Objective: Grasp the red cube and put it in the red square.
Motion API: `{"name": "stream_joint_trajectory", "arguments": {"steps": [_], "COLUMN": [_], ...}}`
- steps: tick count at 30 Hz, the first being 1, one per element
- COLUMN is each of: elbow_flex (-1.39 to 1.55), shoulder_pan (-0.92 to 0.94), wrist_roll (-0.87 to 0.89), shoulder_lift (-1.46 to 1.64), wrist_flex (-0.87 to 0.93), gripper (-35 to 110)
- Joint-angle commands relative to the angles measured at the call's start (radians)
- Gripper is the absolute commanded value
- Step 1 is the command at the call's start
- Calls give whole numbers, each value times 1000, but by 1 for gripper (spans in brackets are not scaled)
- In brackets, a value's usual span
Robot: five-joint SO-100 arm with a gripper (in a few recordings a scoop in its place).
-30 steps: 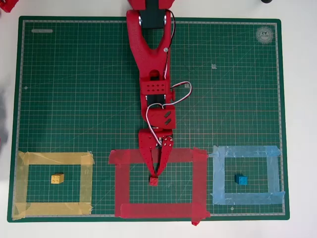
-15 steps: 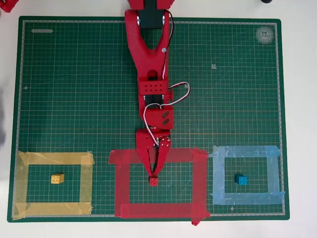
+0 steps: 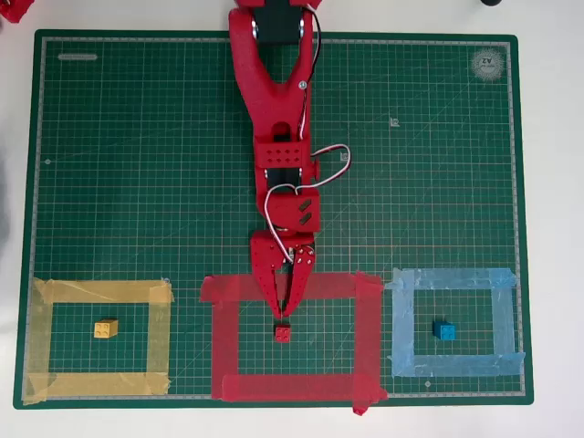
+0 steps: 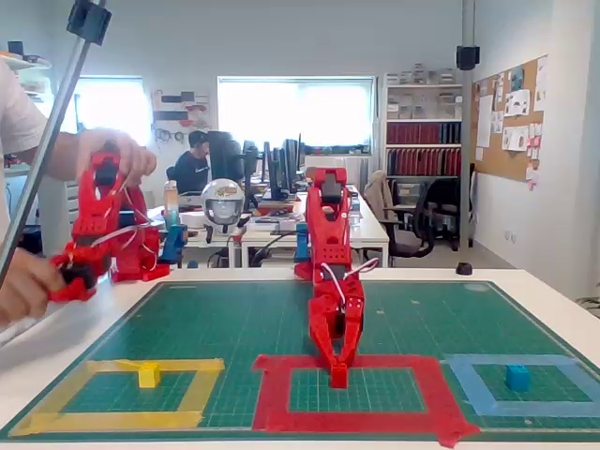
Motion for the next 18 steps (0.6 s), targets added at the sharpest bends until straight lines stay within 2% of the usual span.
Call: {"name": "stream_joint_trajectory", "arguments": {"steps": [1,8,12,18], "elbow_flex": [196,647,962,1281], "shoulder_pan": [-38,-67,-71,-57], "wrist_roll": [-17,6,17,107], "shoulder_lift": [354,1089,1456,1741], "wrist_flex": [25,339,357,373], "gripper": [-1,-1,-1,-1]}}
